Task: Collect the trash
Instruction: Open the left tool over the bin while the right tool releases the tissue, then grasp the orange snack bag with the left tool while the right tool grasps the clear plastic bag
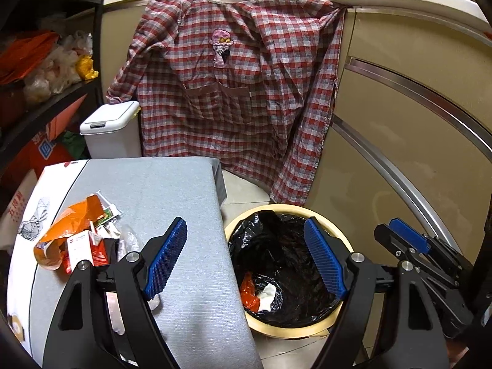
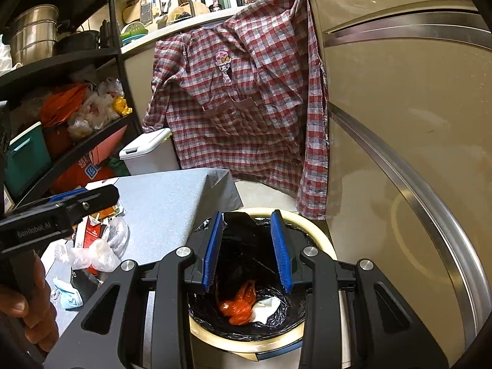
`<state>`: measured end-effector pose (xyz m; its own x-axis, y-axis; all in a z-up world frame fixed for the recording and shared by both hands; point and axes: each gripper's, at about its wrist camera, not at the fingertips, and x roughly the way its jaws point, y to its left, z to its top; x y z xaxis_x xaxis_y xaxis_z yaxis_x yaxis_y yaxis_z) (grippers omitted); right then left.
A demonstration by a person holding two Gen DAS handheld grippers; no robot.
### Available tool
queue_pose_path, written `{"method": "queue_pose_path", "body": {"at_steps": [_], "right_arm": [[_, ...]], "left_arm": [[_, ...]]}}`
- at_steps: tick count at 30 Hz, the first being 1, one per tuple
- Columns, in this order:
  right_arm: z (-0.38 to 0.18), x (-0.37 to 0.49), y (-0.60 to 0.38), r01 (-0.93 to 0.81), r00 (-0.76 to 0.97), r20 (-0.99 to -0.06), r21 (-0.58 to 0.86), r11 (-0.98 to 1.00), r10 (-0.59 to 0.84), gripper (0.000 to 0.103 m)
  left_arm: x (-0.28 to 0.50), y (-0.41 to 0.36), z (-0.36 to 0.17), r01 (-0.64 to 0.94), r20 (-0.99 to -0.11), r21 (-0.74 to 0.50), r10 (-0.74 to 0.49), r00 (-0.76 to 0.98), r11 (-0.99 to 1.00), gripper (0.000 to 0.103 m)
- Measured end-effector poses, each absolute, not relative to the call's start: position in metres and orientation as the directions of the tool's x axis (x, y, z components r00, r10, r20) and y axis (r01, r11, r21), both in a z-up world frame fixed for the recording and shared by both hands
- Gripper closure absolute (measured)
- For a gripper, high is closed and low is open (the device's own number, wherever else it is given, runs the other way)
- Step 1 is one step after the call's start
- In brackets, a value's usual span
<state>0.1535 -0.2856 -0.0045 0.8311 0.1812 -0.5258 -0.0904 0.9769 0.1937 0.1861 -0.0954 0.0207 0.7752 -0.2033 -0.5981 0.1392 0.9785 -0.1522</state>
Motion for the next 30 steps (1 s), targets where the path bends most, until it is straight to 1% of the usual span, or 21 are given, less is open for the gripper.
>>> {"method": "queue_pose_path", "body": {"at_steps": [8,10,14,16,21,29,30], "right_arm": [[-0.003,0.146,-0.267,-0.132,0.838,-0.504,0.184,0.974,0.209,0.071],[-0.002,0.145,-0.262,-0.149,0.836,-0.500,0.191,0.970,0.226,0.074],[0.000,0.141,-0.252,-0.179,0.829,-0.495,0.204,0.962,0.259,0.086],[0.002,0.139,-0.245,-0.194,0.827,-0.492,0.205,0.959,0.272,0.089],[0.006,0.136,-0.225,-0.231,0.819,-0.482,0.220,0.948,0.312,0.091],[0.005,0.143,-0.179,-0.302,0.788,-0.480,0.245,0.921,0.386,0.091],[0.004,0.145,-0.174,-0.309,0.783,-0.482,0.249,0.918,0.394,0.091]], "left_arm": [[0.173,-0.065,0.037,0.110,-0.572,-0.158,-0.182,0.800,0.981,0.027],[0.169,-0.052,0.043,0.097,-0.562,-0.162,-0.172,0.809,0.982,0.027],[0.163,-0.024,0.053,0.068,-0.544,-0.170,-0.151,0.825,0.983,0.027],[0.161,-0.009,0.057,0.050,-0.538,-0.175,-0.138,0.832,0.983,0.028],[0.159,0.035,0.054,-0.013,-0.545,-0.189,-0.094,0.833,0.982,0.039],[0.161,0.102,0.033,-0.108,-0.590,-0.183,-0.021,0.807,0.977,0.045],[0.162,0.107,0.031,-0.114,-0.593,-0.183,-0.017,0.805,0.977,0.048]]}}
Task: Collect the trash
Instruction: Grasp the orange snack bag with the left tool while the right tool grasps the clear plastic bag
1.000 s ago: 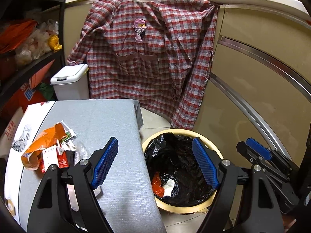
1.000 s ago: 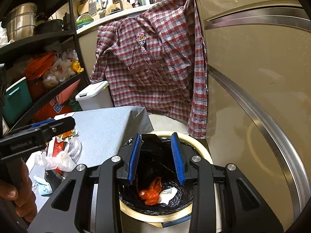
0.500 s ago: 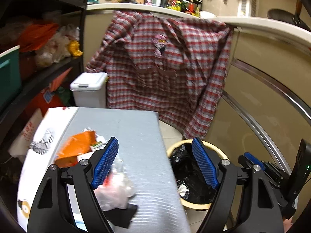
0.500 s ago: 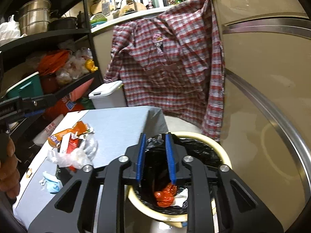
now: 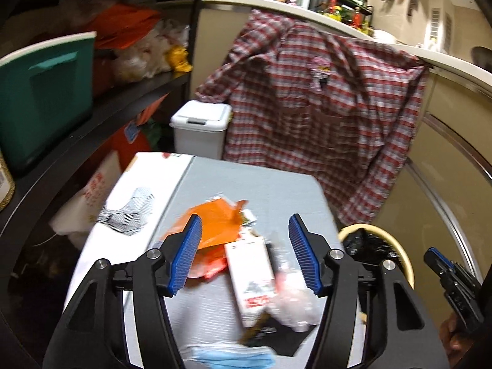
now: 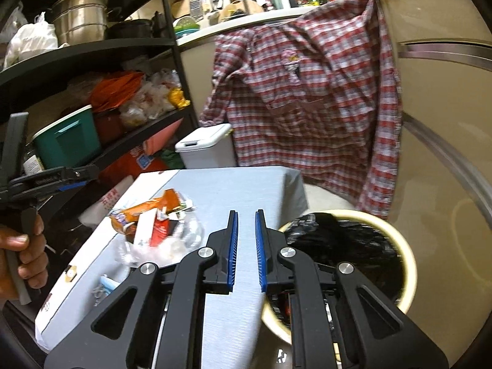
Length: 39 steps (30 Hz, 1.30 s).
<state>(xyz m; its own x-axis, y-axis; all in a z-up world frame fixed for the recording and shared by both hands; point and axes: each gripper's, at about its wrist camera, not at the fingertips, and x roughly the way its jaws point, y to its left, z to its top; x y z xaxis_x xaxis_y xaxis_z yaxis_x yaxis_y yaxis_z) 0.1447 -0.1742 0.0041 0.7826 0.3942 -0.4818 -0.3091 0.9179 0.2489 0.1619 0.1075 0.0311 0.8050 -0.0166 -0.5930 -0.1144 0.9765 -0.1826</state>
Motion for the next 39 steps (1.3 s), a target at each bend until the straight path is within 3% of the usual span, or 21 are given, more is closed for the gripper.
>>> {"method": "queue_pose_path", "body": {"at_steps": [6,11,14,16,18,21,27,39], "right_arm": [[-0.006,0.159,-0.129,-0.372,0.736,-0.503,0.259,0.891,0.454,0.091],[-0.021,0.171,-0.093,-0.423,0.674,-0.538,0.282,0.861,0.507,0.090],[-0.033,0.182,-0.076,-0.440,0.630,-0.564,0.309,0.844,0.534,0.079],[-0.042,0.189,-0.068,-0.441,0.602,-0.579,0.332,0.834,0.549,0.070],[-0.051,0.196,-0.062,-0.439,0.575,-0.593,0.358,0.824,0.563,0.064],[-0.063,0.205,-0.053,-0.440,0.529,-0.616,0.389,0.809,0.584,0.057],[-0.084,0.217,-0.042,-0.431,0.474,-0.663,0.400,0.809,0.580,0.056],[-0.088,0.214,-0.031,-0.461,0.475,-0.688,0.336,0.821,0.548,0.055]], "left_arm": [[0.167,0.151,0.016,-0.162,-0.623,-0.204,-0.001,0.782,0.965,0.061],[0.176,0.177,-0.003,-0.204,-0.657,-0.246,-0.008,0.754,0.947,0.062],[0.186,0.194,-0.019,-0.244,-0.685,-0.311,-0.038,0.728,0.919,0.062],[0.191,0.201,-0.029,-0.259,-0.701,-0.347,-0.066,0.710,0.901,0.057],[0.199,0.207,-0.042,-0.284,-0.720,-0.387,-0.095,0.688,0.877,0.041],[0.208,0.210,-0.058,-0.292,-0.739,-0.423,-0.140,0.659,0.858,0.036],[0.218,0.214,-0.090,-0.343,-0.782,-0.474,-0.208,0.588,0.811,0.034],[0.229,0.197,-0.116,-0.344,-0.828,-0.433,-0.218,0.516,0.833,0.034]]}}
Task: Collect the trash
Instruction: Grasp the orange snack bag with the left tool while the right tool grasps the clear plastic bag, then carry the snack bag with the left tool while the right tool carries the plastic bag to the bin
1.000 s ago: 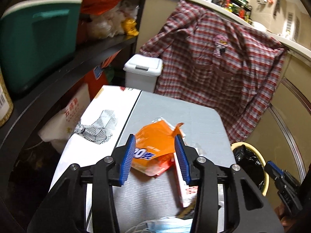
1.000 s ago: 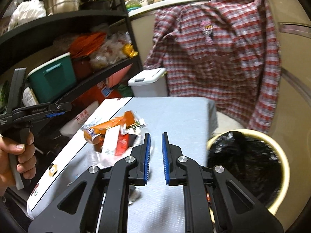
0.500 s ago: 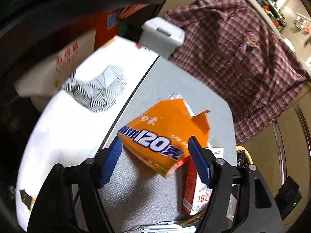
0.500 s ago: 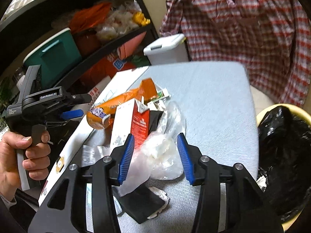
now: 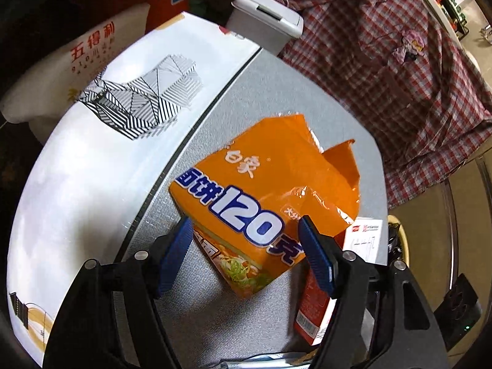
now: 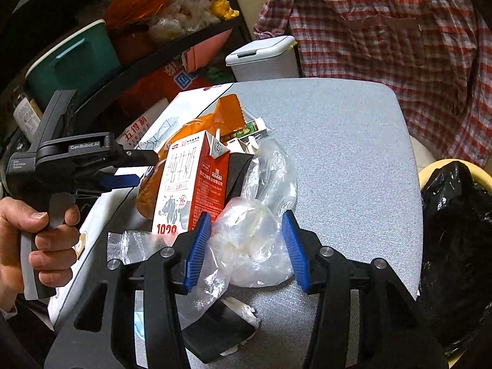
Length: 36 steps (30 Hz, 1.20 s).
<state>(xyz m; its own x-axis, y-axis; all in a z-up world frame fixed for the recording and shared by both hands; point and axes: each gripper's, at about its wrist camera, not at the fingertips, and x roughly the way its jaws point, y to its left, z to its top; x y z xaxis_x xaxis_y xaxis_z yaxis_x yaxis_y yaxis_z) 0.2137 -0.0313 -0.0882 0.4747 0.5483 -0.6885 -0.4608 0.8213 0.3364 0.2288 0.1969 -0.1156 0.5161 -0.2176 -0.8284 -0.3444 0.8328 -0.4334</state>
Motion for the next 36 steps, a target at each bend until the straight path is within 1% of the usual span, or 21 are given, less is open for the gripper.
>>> {"method": "queue_pose_path", "body": {"at_steps": [4,7,10,13,15,17,19,24,29,36], "right_arm": [[-0.088,0.212,-0.030,-0.470,0.475,-0.697,0.316,0.824,0.538,0.055],[-0.088,0.211,-0.030,-0.478,0.477,-0.702,0.298,0.827,0.529,0.057],[-0.087,0.210,-0.030,-0.484,0.481,-0.704,0.283,0.828,0.522,0.059],[-0.086,0.209,-0.030,-0.493,0.483,-0.703,0.274,0.826,0.521,0.064],[-0.085,0.209,-0.030,-0.496,0.485,-0.703,0.268,0.826,0.520,0.065],[-0.084,0.208,-0.031,-0.498,0.490,-0.701,0.264,0.826,0.519,0.066],[-0.081,0.207,-0.033,-0.499,0.499,-0.697,0.255,0.828,0.515,0.067],[-0.071,0.205,-0.039,-0.492,0.529,-0.677,0.247,0.835,0.512,0.067],[-0.062,0.200,-0.047,-0.488,0.558,-0.659,0.232,0.842,0.505,0.067],[-0.047,0.191,-0.062,-0.480,0.596,-0.625,0.225,0.848,0.504,0.067]], "left_arm": [[0.232,0.196,-0.125,-0.369,-0.857,-0.391,-0.188,0.480,0.843,0.034],[0.234,0.195,-0.125,-0.364,-0.863,-0.367,-0.167,0.477,0.856,0.034],[0.234,0.195,-0.124,-0.350,-0.857,-0.368,-0.168,0.487,0.861,0.039],[0.236,0.193,-0.118,-0.329,-0.854,-0.351,-0.155,0.497,0.877,0.053],[0.236,0.192,-0.114,-0.318,-0.851,-0.343,-0.150,0.503,0.884,0.070],[0.235,0.193,-0.112,-0.311,-0.851,-0.335,-0.143,0.505,0.889,0.082],[0.233,0.193,-0.108,-0.307,-0.848,-0.316,-0.123,0.515,0.898,0.084],[0.227,0.193,-0.090,-0.284,-0.831,-0.286,-0.089,0.550,0.915,0.097],[0.219,0.187,-0.066,-0.257,-0.801,-0.236,-0.038,0.597,0.937,0.097],[0.207,0.180,-0.042,-0.232,-0.766,-0.210,-0.013,0.642,0.950,0.098]]}}
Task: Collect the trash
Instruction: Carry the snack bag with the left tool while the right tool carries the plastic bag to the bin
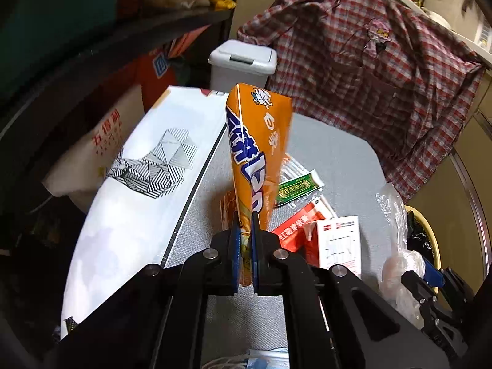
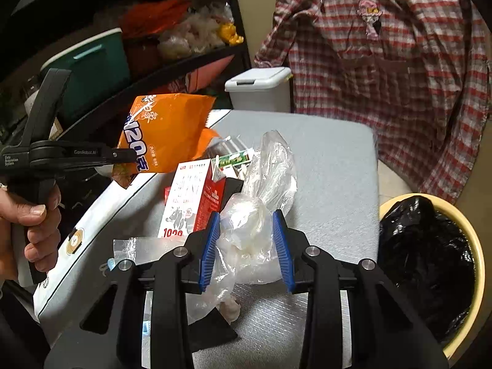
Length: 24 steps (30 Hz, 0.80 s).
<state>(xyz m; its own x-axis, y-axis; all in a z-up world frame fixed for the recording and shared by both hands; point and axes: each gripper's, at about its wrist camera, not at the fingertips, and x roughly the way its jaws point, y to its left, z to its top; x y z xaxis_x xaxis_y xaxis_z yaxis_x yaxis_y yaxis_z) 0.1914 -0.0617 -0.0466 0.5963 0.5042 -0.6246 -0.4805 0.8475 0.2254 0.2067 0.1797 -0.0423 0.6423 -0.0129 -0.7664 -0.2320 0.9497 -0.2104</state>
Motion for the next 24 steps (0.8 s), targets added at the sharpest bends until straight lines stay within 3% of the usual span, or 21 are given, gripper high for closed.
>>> {"method": "queue_pose_path", "body": {"at_steps": [24], "right_arm": [[-0.004,0.160,-0.134,-0.407,0.709,-0.541,0.210,0.889,0.452,0.067]], "left_arm": [[0.164,0.109,0.018,-0.118,-0.665,-0.168,-0.024,0.746,0.979,0.098]]}}
